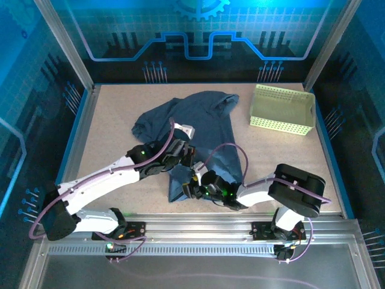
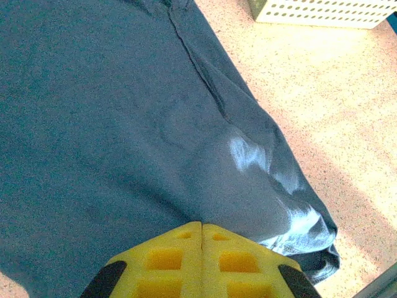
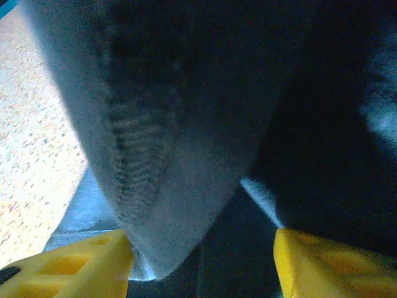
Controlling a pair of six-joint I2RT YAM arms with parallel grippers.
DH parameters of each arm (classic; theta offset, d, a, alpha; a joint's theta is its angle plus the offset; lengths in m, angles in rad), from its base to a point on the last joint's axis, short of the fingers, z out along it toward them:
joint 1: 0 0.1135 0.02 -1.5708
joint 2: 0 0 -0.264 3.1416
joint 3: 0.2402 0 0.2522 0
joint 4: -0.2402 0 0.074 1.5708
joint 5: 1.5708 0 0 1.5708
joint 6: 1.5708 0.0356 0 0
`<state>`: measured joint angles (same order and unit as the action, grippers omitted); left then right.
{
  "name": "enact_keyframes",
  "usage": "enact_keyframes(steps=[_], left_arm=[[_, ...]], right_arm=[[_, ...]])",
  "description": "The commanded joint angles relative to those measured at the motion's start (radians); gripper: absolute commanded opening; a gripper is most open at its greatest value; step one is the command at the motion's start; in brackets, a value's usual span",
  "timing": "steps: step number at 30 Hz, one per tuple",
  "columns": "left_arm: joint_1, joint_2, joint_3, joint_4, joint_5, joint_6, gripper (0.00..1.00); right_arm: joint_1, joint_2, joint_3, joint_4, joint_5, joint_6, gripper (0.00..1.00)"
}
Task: Fold the inside-out t-shirt
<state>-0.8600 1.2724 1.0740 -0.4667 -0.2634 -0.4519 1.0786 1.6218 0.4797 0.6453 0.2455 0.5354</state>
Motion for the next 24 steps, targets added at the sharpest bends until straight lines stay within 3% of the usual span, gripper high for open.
enact_keyframes(steps=[1, 10, 17, 24], left_arm=[[0.007, -0.041, 0.027, -0.023, 0.018, 0.036, 0.00], [0.013, -0.087, 0.027, -0.042, 0.000, 0.077, 0.00], [0.016, -0.126, 0.016, -0.009, 0.090, 0.076, 0.00], [0.016, -0.113, 0.019, 0.033, 0.154, 0.049, 0.00]], right_arm=[[-0.064, 0.024, 0.027, 0.017, -0.043, 0.018, 0.63], [-0.153, -0.003, 0.040, -0.087, -0.032, -0.047, 0.63], [-0.161, -0.014, 0.064, -0.166, 0.177, -0.003, 0.64], [-0.155, 0.033, 0.127, -0.073, 0.333, 0.029, 0.64]])
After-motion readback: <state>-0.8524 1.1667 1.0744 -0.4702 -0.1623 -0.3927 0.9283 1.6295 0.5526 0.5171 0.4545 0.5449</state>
